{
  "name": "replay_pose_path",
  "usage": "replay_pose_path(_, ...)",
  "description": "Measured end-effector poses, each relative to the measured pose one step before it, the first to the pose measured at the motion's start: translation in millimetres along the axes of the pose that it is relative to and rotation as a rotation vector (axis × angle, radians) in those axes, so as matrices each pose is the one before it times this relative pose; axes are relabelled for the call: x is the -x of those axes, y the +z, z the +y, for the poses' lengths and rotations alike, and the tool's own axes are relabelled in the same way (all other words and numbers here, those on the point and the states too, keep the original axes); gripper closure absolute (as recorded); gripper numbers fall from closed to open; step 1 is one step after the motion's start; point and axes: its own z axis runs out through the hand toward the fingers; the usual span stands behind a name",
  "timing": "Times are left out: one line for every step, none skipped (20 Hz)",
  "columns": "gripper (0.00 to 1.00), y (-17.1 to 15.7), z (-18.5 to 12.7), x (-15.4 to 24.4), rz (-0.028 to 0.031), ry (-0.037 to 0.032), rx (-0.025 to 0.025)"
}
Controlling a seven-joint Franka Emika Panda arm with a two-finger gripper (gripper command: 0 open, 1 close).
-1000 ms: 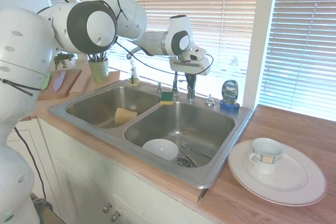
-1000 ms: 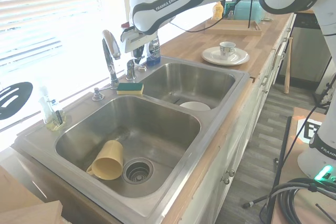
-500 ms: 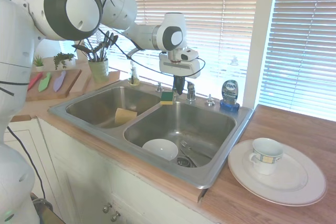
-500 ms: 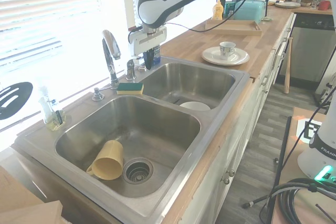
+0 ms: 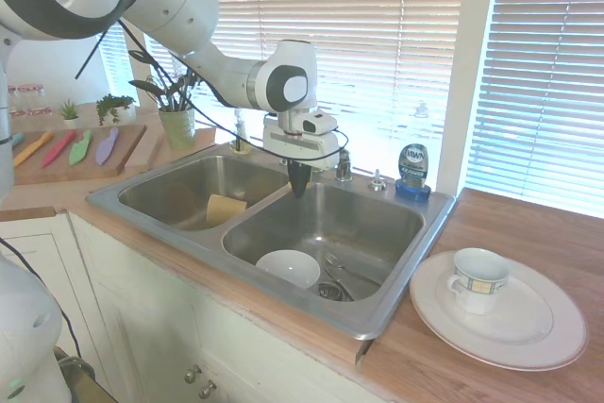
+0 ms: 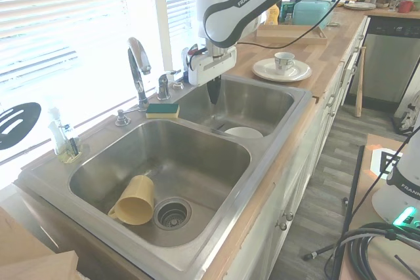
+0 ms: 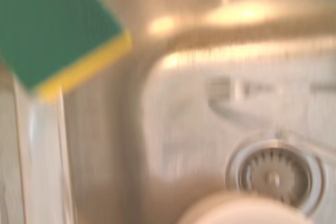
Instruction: Turn off the faucet
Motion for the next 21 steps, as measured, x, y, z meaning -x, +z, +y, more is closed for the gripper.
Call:
replay_pose_path(1.00,0.24,8.11,6.03,-0.00379,0.00138,-0.00008)
replay_pose_path(1.00,-0.76,8.06,5.69,-0.00288,0.00229,-0.00226)
replay_pose_path(1.00,-1.28,7.82,5.51,-0.00368,0.00216,-0.00101)
replay_pose_path(1.00,-1.55,7.14,5.20,-0.00352,0.00151,-0.00049)
replay_pose_path(1.00,-2.05,6.93,5.25,-0.00233,0.00046,-0.00070)
replay_pose_path(1.00,-2.28,6.52,5.71,-0.00162,-0.00083,-0.00136)
replay_pose_path(1.00,-2.76,5.95,6.02,-0.00102,-0.00176,-0.00233)
replay_pose_path(1.00,-3.28,5.87,6.46,-0.00047,-0.00181,-0.00358)
replay_pose_path(1.00,-3.57,5.77,6.59,0.00022,-0.00194,-0.00434)
replay_pose_path(1.00,-3.15,6.28,7.23,-0.00032,-0.00255,-0.00293)
replay_pose_path(1.00,-3.13,5.95,7.05,0.00098,-0.00339,-0.00324)
replay_pose_path(1.00,-2.64,5.86,6.46,0.00092,-0.00214,-0.00367)
replay_pose_path(0.00,-2.52,5.66,5.47,0.00084,-0.00022,-0.00428)
replay_pose_path(0.00,-2.74,5.20,4.40,0.00235,0.00013,-0.00443)
replay_pose_path(0.00,-2.53,4.64,3.13,0.00286,0.00100,-0.00349)
replay_pose_path(0.00,-2.11,4.39,2.09,0.00213,0.00267,-0.00218)
replay_pose_path(0.00,-1.77,3.78,1.61,0.00174,0.00266,-0.00174)
replay_pose_path(0.00,-0.89,3.48,1.59,0.00096,0.00245,-0.00106)
replay_pose_path(0.00,0.30,2.89,1.77,-0.00087,0.00157,0.00051)
replay_pose_path(0.00,0.37,2.71,2.48,-0.00085,0.00009,0.00037)
replay_pose_path(0.00,0.83,2.49,2.87,-0.00075,-0.00141,0.00159)
